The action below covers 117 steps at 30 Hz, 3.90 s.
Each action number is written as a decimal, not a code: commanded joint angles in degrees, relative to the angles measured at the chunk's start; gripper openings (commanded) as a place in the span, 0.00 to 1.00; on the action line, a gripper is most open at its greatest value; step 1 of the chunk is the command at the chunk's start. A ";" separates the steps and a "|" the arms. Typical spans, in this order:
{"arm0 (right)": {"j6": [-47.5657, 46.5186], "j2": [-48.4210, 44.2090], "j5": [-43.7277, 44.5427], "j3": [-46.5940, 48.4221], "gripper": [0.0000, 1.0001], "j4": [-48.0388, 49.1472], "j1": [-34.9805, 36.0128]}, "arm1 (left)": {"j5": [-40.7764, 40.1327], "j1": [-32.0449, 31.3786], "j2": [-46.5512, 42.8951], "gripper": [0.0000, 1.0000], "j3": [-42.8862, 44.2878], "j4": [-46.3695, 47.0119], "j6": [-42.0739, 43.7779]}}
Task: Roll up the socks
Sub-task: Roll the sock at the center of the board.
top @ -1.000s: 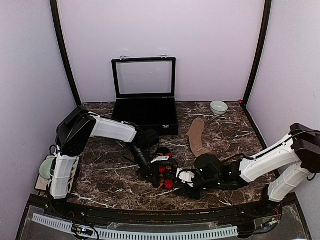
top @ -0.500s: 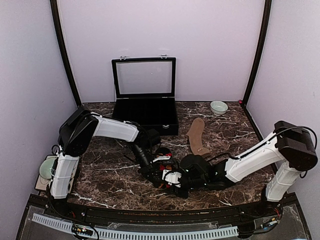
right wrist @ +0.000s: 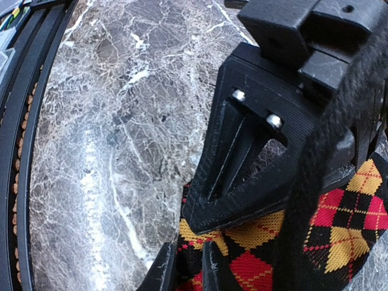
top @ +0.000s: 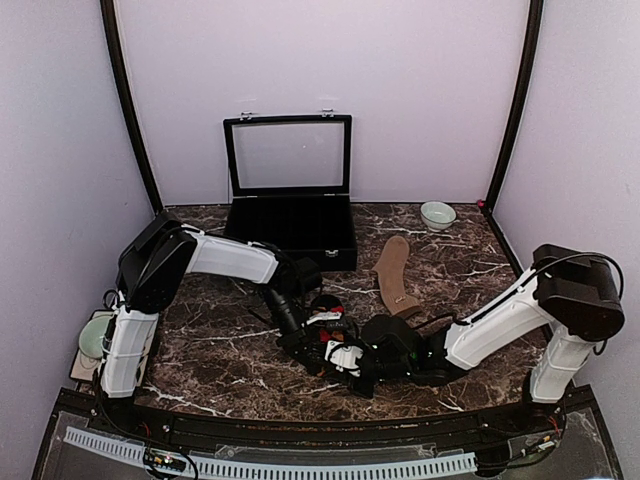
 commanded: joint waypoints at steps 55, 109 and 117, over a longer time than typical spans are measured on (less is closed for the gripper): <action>33.53 14.33 -38.99 3.96 0.03 -19.29 -24.83 | -21.35 -5.52 -22.42 0.43 -20.82 29.63 12.42; 33.96 16.81 -39.00 4.41 0.02 -17.89 -25.03 | -25.61 -8.22 -15.85 0.33 -18.48 34.11 10.55; 33.46 15.46 -38.37 4.32 0.07 -17.97 -25.02 | -26.65 -8.22 -14.24 0.18 -18.89 32.32 11.33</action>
